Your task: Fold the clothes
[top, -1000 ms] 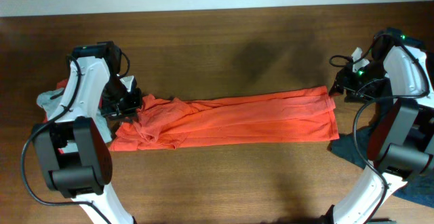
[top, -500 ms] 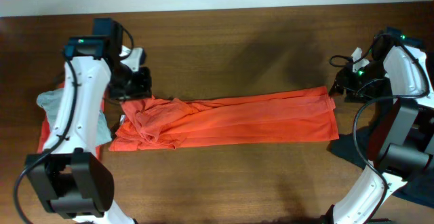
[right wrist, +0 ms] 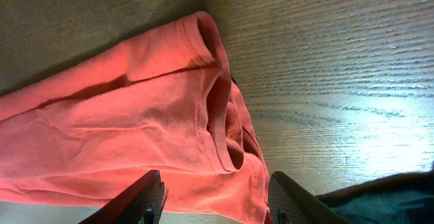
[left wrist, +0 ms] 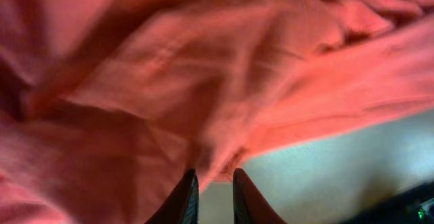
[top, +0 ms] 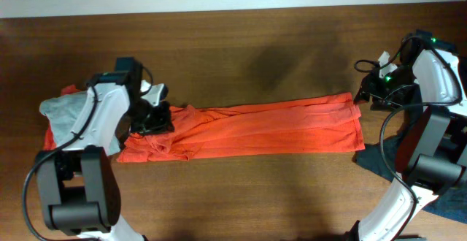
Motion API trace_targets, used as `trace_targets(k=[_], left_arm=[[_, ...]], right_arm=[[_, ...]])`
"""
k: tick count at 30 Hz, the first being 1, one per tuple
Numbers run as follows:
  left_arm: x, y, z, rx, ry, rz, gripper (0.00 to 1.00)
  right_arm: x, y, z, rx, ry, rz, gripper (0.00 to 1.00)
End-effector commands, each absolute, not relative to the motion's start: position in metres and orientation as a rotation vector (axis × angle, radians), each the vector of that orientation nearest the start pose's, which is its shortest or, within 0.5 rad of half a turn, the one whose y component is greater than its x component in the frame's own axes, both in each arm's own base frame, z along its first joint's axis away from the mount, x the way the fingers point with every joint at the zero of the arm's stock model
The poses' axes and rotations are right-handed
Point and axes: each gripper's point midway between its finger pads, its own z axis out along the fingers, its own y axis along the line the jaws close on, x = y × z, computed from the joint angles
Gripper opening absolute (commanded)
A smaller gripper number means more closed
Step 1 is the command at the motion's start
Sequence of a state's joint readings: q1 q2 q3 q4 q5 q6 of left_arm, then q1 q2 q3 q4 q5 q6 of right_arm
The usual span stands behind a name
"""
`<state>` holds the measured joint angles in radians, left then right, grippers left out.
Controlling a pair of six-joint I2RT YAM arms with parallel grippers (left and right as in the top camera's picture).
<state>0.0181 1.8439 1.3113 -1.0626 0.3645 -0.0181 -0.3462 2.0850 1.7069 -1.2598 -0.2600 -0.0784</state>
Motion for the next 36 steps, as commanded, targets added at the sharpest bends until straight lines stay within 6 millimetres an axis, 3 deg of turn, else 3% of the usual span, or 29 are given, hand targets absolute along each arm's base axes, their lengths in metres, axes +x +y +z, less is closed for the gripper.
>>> trace_targets(k=[1,5,10,15,17,22,24,29,32,36], left_arm=[[0.318,-0.036,0.041,-0.142,3.126,-0.586,0.19],[0.321,-0.013,0.024,-0.226,3.086,-0.545,0.23],[0.324,-0.001,0.017,-0.263,3.055,-0.517,0.25],[0.326,0.0,0.019,-0.26,3.049,-0.51,0.26],[0.326,0.002,0.022,-0.261,3.056,-0.488,0.26],[0.334,0.006,0.043,-0.244,3.005,-0.456,0.3],[0.341,0.007,0.061,-0.226,2.95,-0.44,0.31],[0.349,0.008,0.106,-0.185,2.819,-0.403,0.35],[0.349,0.008,0.127,-0.166,2.761,-0.388,0.41],[0.348,0.007,0.138,-0.155,2.729,-0.38,0.54]], right_arm=[[0.373,-0.089,0.074,0.437,3.089,0.415,0.55],[0.373,-0.088,0.074,0.437,3.09,0.416,0.55],[0.371,-0.088,0.074,0.441,3.097,0.42,0.55],[0.367,-0.101,0.074,0.501,3.086,0.421,0.76],[0.364,-0.108,0.074,0.535,3.082,0.424,0.79],[0.356,-0.131,0.074,0.632,3.056,0.425,0.83],[0.353,-0.139,0.074,0.657,3.045,0.431,0.83],[0.36,-0.119,0.08,0.437,2.982,0.654,0.88],[0.356,-0.111,0.071,0.405,2.988,0.693,0.92],[0.35,-0.099,0.05,0.396,2.988,0.742,0.95]])
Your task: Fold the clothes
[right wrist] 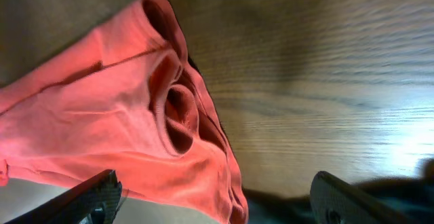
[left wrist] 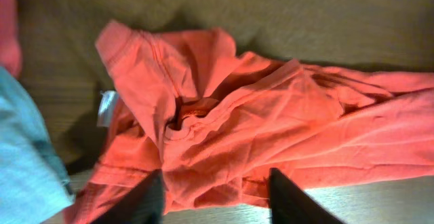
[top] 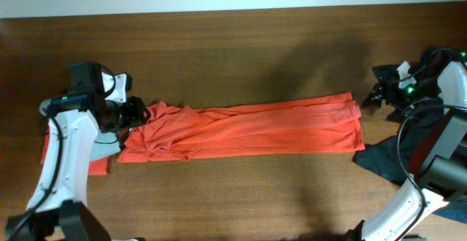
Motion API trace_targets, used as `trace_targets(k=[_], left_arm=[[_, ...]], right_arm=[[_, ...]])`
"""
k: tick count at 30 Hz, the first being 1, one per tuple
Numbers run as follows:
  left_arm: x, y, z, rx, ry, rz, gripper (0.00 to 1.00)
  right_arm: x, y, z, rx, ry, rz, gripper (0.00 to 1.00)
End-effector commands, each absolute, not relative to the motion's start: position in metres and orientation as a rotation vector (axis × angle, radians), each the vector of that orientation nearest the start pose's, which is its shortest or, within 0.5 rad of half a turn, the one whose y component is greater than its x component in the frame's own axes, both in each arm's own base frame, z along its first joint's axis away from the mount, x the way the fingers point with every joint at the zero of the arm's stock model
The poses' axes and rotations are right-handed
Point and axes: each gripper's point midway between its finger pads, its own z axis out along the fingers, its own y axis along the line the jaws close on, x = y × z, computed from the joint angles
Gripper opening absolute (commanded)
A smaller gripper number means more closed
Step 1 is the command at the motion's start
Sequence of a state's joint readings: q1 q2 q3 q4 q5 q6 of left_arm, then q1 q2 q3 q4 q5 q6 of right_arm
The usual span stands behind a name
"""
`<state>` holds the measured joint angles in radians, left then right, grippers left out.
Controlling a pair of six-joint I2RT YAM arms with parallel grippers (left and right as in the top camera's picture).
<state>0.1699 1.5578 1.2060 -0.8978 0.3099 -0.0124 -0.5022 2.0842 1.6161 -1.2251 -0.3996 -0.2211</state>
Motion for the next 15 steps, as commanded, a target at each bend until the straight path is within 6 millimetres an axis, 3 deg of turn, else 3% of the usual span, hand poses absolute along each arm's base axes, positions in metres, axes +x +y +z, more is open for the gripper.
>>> trace_targets(k=[1,4,11,15], left_arm=[[0.348,0.007,0.138,-0.154,2.728,-0.379,0.55],[0.348,0.007,0.138,-0.154,2.728,-0.379,0.55],[0.348,0.007,0.138,-0.154,2.729,-0.384,0.56],[0.347,0.006,0.138,-0.155,2.732,-0.385,0.56]], right_arm=[[0.349,-0.094,0.045,0.386,2.978,0.773,0.95],[0.347,-0.077,0.034,0.341,2.945,0.863,0.95],[0.354,-0.064,0.018,0.258,2.931,0.832,0.94],[0.361,-0.058,0.017,0.23,2.922,0.81,0.76]])
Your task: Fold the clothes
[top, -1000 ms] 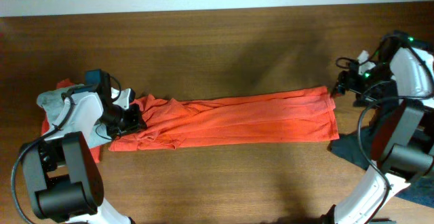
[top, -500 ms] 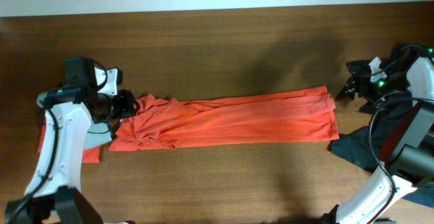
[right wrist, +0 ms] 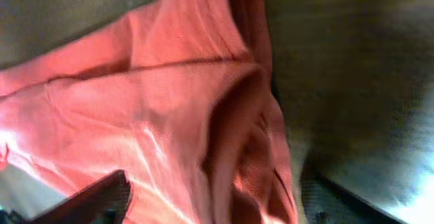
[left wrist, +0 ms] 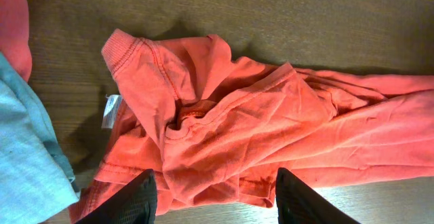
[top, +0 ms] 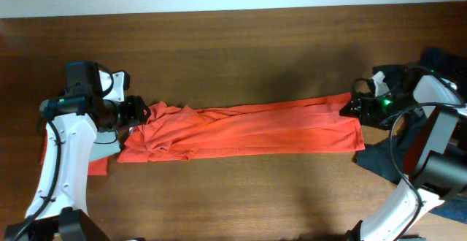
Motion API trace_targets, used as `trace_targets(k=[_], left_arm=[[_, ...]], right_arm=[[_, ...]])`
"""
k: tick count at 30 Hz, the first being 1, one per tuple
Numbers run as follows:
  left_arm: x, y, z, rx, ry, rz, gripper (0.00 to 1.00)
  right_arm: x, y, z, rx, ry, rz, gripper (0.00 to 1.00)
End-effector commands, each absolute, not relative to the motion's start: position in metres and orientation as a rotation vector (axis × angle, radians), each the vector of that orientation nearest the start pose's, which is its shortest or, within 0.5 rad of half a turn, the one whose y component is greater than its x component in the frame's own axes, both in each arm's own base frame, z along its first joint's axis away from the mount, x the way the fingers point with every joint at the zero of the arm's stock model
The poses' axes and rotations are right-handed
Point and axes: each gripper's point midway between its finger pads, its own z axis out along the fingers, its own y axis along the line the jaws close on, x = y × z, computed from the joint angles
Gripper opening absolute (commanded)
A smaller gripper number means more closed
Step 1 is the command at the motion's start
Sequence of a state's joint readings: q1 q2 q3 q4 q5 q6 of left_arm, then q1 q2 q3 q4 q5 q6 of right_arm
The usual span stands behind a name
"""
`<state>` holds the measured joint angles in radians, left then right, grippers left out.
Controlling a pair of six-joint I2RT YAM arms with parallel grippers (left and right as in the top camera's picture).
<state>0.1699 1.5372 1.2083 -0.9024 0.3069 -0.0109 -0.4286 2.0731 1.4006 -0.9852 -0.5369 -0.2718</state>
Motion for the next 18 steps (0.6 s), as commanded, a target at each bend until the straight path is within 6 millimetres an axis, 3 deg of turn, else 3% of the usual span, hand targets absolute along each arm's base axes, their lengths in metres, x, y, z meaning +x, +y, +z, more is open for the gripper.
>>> trace_targets(k=[1,4,7,12,14,18], left_arm=[[0.347,0.006,0.138,-0.155,2.733,-0.385,0.56],[0.346,0.006,0.137,-0.156,2.737,-0.386,0.56],[0.346,0.006,0.137,-0.157,2.739,-0.387,0.56],[0.345,0.006,0.137,-0.157,2.74,-0.387,0.56],[0.344,0.006,0.136,-0.159,2.746,-0.39,0.56],[0.343,0.004,0.137,-0.158,2.747,-0.4,0.55]], right_arm=[[0.362,-0.056,0.017,0.224,2.922,0.808,0.71],[0.363,-0.056,0.017,0.232,2.921,0.805,0.59],[0.364,-0.057,0.016,0.242,2.92,0.801,0.35],[0.367,-0.059,0.016,0.272,2.912,0.794,0.18],[0.369,-0.06,0.016,0.266,2.904,0.786,0.04],[0.374,-0.08,0.02,0.326,2.891,0.722,0.04]])
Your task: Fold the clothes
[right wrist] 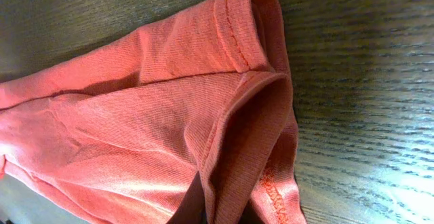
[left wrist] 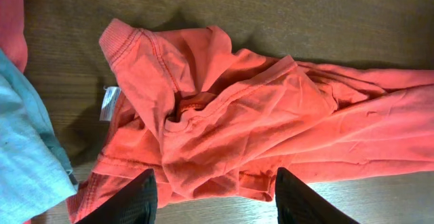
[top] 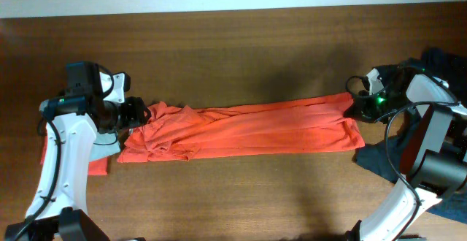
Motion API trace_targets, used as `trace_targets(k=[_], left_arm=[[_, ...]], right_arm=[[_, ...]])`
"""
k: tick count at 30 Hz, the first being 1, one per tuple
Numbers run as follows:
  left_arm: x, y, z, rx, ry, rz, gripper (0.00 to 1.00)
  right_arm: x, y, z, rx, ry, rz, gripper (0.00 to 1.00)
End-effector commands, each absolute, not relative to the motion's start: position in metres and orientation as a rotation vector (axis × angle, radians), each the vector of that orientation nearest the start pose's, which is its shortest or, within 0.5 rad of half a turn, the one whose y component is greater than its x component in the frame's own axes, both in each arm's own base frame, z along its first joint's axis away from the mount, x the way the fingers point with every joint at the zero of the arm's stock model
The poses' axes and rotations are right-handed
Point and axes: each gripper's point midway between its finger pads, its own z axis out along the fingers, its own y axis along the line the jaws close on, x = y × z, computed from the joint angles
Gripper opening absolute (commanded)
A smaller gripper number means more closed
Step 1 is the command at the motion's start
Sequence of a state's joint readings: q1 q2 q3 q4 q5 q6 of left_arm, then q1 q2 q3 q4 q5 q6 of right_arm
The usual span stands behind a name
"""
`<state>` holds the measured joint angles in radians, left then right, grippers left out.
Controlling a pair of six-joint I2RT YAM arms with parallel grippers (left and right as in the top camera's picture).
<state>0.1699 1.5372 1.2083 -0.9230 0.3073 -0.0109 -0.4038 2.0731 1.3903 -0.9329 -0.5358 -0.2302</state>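
Observation:
A long orange garment (top: 248, 130) lies stretched across the wooden table (top: 241, 51). Its left end is bunched, with a white label (left wrist: 108, 103) showing. My left gripper (top: 139, 113) hovers at that bunched end, and in the left wrist view the left gripper (left wrist: 215, 200) is wide open and holds nothing. At the garment's right end, my right gripper (top: 353, 109) is on the hem. In the right wrist view the right gripper (right wrist: 224, 209) is shut on a fold of the stitched hem (right wrist: 234, 27).
A grey cloth (left wrist: 24, 149) and a red cloth (top: 96, 166) lie at the far left beside the left arm. A dark blue garment (top: 378, 159) lies at the right edge under the right arm. The table's back edge (top: 233, 10) runs along the top.
My right gripper was wide open over the right hem and is now shut on a fold of it. The left gripper stays open in almost the same place.
First my left gripper was nearly shut, low in the bunched left end, and the right one stood open at the hem. Then the left was open and further left, and the right had backed off. The right then returned open to the hem and now grips it.

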Motion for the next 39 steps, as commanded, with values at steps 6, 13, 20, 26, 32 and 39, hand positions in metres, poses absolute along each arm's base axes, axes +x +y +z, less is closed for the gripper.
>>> trace_targets(k=[6,13,20,26,32,39], left_arm=[[0.341,0.004,0.136,-0.176,2.756,-0.407,0.55],[0.335,0.001,0.134,-0.182,2.78,-0.429,0.55],[0.331,0.0,0.133,-0.186,2.797,-0.434,0.55],[0.329,-0.005,0.134,-0.183,2.798,-0.478,0.55],[0.33,-0.005,0.134,-0.182,2.797,-0.477,0.56],[0.329,-0.005,0.134,-0.182,2.797,-0.477,0.56]], right_arm=[[0.375,-0.147,0.05,0.52,2.92,0.453,0.04],[0.381,-0.128,0.09,0.447,2.975,0.444,0.04],[0.379,-0.048,0.094,0.187,3.11,0.495,0.04],[0.378,0.025,0.094,-0.04,3.166,0.493,0.04],[0.379,0.086,0.093,-0.226,3.152,0.479,0.04],[0.374,0.126,0.092,-0.309,3.145,0.473,0.04]])
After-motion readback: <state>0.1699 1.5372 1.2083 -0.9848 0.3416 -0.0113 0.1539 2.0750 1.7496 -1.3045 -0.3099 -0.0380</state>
